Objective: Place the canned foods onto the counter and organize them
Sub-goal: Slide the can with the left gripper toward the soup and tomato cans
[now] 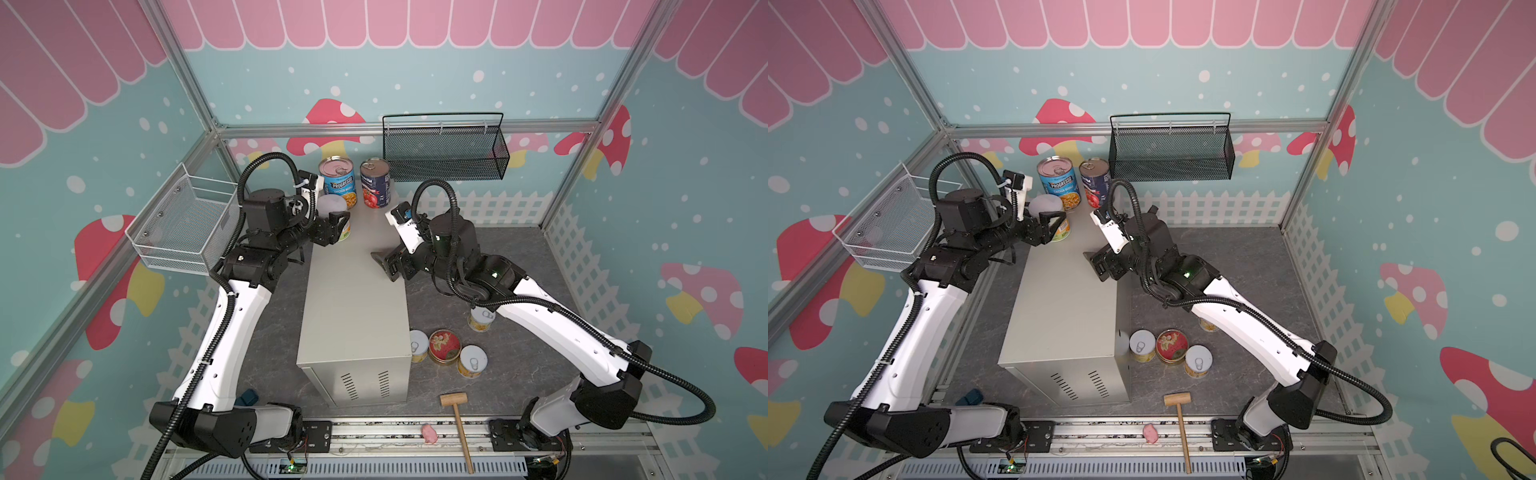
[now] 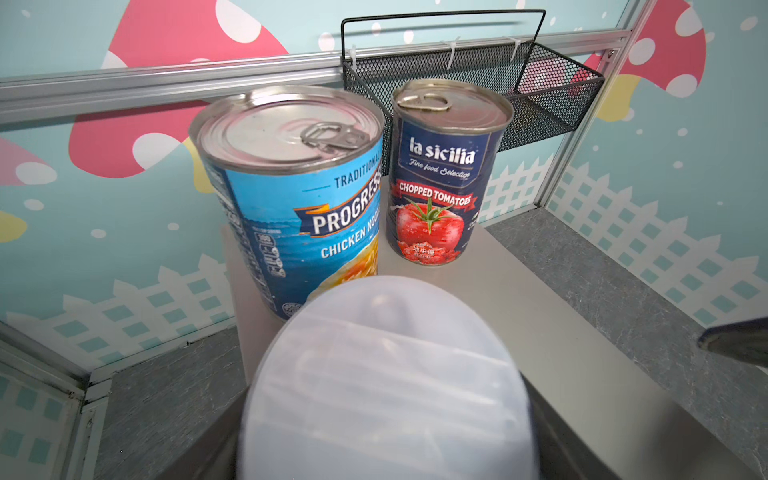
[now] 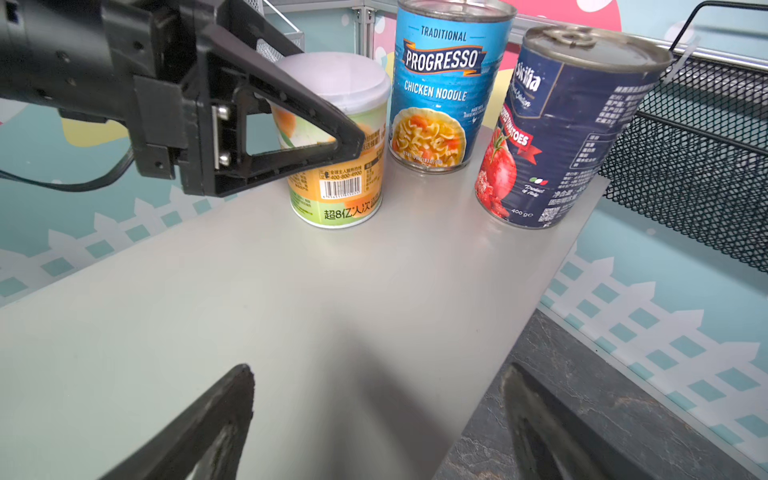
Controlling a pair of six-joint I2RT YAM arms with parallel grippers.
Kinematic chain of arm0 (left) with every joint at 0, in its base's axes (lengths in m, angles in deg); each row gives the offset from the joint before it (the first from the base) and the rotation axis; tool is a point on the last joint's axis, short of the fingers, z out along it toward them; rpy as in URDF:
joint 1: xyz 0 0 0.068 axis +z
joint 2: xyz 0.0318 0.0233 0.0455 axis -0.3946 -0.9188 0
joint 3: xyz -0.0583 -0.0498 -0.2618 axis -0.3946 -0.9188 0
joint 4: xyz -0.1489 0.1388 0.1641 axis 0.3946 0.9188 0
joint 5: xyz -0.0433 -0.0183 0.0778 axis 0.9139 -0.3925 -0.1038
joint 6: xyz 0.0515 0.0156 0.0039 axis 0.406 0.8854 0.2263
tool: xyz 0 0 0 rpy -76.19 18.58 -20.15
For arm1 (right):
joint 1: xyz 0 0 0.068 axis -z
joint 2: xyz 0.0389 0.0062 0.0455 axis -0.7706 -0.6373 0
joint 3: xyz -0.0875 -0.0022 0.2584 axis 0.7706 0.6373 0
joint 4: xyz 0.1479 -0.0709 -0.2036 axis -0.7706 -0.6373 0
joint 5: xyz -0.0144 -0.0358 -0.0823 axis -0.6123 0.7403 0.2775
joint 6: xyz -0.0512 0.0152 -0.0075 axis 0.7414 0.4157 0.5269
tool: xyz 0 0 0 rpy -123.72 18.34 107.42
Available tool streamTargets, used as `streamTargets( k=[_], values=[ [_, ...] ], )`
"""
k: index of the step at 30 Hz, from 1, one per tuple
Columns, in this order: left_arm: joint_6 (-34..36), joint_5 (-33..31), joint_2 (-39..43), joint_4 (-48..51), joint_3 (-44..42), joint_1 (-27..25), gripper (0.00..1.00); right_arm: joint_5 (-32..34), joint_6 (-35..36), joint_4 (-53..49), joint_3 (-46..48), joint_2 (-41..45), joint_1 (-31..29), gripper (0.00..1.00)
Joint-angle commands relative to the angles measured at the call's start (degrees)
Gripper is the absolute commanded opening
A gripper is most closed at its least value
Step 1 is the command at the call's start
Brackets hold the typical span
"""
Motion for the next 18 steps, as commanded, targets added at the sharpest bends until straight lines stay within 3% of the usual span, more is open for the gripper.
streamTargets(
  k=[1,6,14,18],
  values=[
    [-0.3,2.7,-1.2,-2.1,2.0,0.4,0.65,0.3,0.3,-0.5,-2.2,-1.1,-0.4,0.95],
    [-0.6,2.8,-1.8,-2.3,1.9,0.6,0.67,0.9,0.5,-0.5,-2.9,-1.7,-0.4,0.95],
    [-2.0,3.0,0.2,-2.7,0.7,0.6,0.99,2.4,0.9,-0.5,-2.5,-1.7,-0.5,0.96],
    [-3.5,-0.3,3.4,-1.5,-0.3,0.6,0.99,3.1,1.0,-0.6,-2.6,-1.6,-0.4,0.96]
  ],
)
